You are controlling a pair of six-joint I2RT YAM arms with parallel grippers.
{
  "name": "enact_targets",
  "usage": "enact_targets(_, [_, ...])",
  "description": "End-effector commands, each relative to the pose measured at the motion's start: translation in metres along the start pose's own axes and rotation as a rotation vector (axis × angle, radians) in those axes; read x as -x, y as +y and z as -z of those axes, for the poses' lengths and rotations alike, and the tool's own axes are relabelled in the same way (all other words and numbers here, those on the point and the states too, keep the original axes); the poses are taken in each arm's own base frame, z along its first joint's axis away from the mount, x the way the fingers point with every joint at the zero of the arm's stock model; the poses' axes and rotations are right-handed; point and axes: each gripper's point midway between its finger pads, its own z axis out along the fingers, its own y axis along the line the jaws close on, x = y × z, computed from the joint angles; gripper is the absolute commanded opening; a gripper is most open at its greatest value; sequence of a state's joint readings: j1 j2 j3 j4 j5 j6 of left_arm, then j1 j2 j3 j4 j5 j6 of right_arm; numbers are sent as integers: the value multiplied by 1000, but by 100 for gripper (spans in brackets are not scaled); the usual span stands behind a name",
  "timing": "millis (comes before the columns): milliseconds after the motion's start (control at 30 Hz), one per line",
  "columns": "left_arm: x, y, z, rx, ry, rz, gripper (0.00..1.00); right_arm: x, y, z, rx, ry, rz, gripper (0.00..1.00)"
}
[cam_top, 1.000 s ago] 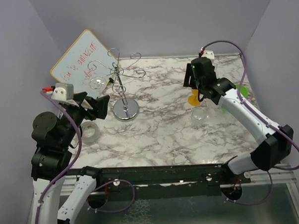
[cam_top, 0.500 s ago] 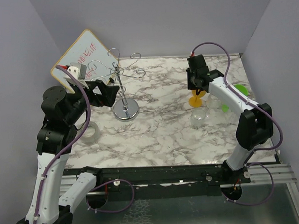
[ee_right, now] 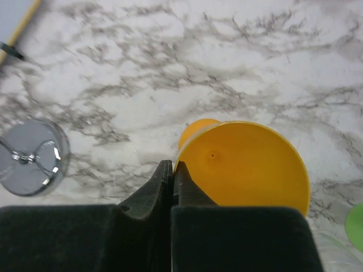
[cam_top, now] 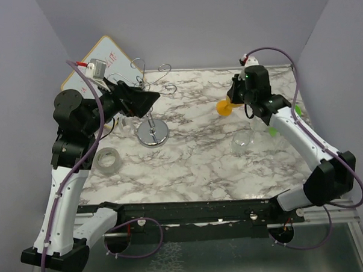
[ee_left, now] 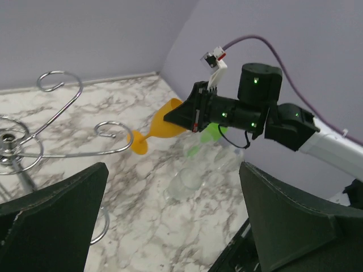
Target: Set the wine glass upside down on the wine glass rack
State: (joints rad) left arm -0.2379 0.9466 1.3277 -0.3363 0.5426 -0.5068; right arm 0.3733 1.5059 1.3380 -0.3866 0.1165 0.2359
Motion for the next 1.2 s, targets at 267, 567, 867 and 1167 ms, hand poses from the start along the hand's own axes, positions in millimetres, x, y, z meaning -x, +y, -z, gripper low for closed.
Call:
enact_targets(267, [66, -47, -38, -270, -169, 295, 99, 117, 30, 136, 271, -635, -207, 1])
enact_targets(567, [53, -67, -103, -266, -204, 490, 99, 138, 25, 232, 426, -920, -397, 1])
enact_targets(867, [36, -84, -153, -197, -267, 639, 99, 133, 22, 293, 617, -1060, -603, 1])
enact_targets(1167, [-1, -111, -186, -163, -257, 698, 95, 124, 25, 298, 735, -1051, -725, 1])
